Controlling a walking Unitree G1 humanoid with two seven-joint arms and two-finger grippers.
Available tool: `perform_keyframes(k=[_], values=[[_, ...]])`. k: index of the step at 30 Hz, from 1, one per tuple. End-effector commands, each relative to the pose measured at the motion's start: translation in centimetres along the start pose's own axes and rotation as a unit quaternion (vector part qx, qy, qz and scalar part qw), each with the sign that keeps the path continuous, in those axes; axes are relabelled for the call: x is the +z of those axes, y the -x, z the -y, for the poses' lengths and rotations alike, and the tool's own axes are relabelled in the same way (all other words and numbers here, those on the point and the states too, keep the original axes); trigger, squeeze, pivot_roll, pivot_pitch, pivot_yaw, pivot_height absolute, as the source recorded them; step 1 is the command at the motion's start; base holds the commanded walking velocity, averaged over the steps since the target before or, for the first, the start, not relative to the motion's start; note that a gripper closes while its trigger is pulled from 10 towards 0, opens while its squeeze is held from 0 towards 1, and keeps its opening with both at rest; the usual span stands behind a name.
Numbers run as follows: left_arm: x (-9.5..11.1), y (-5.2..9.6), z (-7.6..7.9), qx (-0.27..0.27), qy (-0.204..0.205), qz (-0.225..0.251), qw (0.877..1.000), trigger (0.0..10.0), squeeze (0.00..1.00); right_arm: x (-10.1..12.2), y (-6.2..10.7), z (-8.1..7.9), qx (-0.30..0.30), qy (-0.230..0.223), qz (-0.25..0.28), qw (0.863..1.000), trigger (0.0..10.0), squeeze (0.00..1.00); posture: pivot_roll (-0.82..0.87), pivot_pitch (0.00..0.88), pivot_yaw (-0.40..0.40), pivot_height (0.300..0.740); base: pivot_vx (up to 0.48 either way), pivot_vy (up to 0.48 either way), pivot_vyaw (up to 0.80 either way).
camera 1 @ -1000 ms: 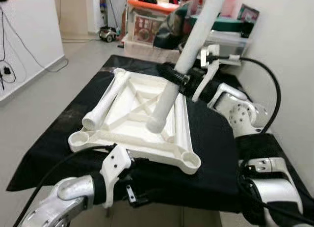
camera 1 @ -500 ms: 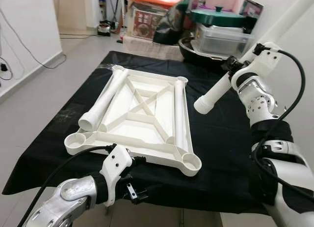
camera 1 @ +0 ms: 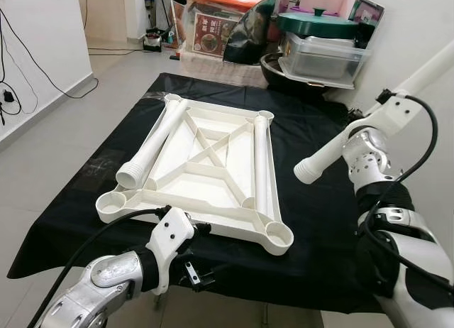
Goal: Building children table
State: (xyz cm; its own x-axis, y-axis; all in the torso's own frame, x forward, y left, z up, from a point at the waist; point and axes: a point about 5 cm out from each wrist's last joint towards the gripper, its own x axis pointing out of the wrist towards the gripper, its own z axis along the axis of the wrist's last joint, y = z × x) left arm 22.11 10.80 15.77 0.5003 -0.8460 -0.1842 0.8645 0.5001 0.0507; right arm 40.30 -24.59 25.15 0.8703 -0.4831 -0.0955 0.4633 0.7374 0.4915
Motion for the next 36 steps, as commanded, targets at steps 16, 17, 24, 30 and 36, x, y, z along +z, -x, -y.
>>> perform_keyframes(k=[16, 17, 24, 30, 36], values=[[0.3, 0.5, 0.0, -0.007, 0.006, 0.007, 1.0, 10.0, 0.0, 1.5, 5.1, -9.0, 0.509, -0.006, -0.043, 0.86, 0.0, 0.0, 0.11, 0.0, -0.157, 0.74, 0.0, 0.0, 0.0], [0.3, 0.5, 0.0, -0.007, 0.006, 0.007, 1.0, 10.0, 0.0, 1.5, 5.1, -9.0, 0.509, -0.006, -0.043, 0.86, 0.0, 0.0, 0.11, 0.0, -0.157, 0.74, 0.0, 0.0, 0.0], [0.8, 0.8, 0.1, -0.022, 0.003, 0.009, 1.0, 10.0, 0.0, 2.4, 8.5, -9.1, 0.702, 0.039, -0.051, 0.709, 0.0, 0.0, 0.13, 0.0, -0.158, 0.74, 0.0, 0.0, 0.0], [0.6, 1.0, 0.4, -0.035, 0.0, 0.001, 0.999, 10.0, 0.0, 3.0, 10.2, -8.3, 0.776, 0.048, -0.055, 0.627, 0.0, 0.0, 0.13, 0.0, -0.156, 0.74, 0.0, 0.0, 0.0], [0.5, 2.6, 0.2, -0.059, -0.005, -0.016, 0.998, 10.0, 0.0, 2.5, 13.3, -5.7, 0.877, 0.057, -0.108, 0.465, 0.0, 0.0, 0.13, 0.0, -0.152, 0.74, 0.0, 0.0, 0.0]])
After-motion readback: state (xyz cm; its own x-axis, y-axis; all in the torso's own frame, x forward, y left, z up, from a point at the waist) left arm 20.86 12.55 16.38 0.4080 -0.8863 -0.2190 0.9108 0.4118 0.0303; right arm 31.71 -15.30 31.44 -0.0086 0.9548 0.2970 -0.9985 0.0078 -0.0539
